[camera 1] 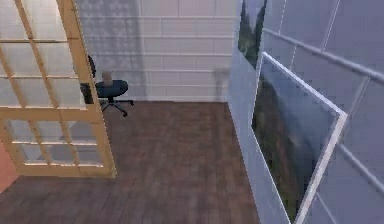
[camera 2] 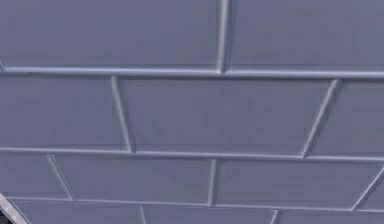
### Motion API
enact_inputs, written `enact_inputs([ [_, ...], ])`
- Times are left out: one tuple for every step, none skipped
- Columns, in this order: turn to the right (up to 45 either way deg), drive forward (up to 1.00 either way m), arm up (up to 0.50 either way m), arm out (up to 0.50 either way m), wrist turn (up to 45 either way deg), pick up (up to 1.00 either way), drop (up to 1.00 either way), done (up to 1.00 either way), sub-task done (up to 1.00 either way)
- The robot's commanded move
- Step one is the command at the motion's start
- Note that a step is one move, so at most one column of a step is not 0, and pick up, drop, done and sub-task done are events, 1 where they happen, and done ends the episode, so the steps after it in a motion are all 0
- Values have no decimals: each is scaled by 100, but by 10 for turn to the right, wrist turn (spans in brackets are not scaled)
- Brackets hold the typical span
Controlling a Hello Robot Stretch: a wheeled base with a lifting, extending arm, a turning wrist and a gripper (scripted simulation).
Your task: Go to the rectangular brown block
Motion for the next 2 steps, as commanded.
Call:
enact_inputs([
  [-90, 0, 0, 0, 0, 0, 0, 0, 0],
  [0, 100, 0, 0, 0, 0, 0, 0, 0],
])
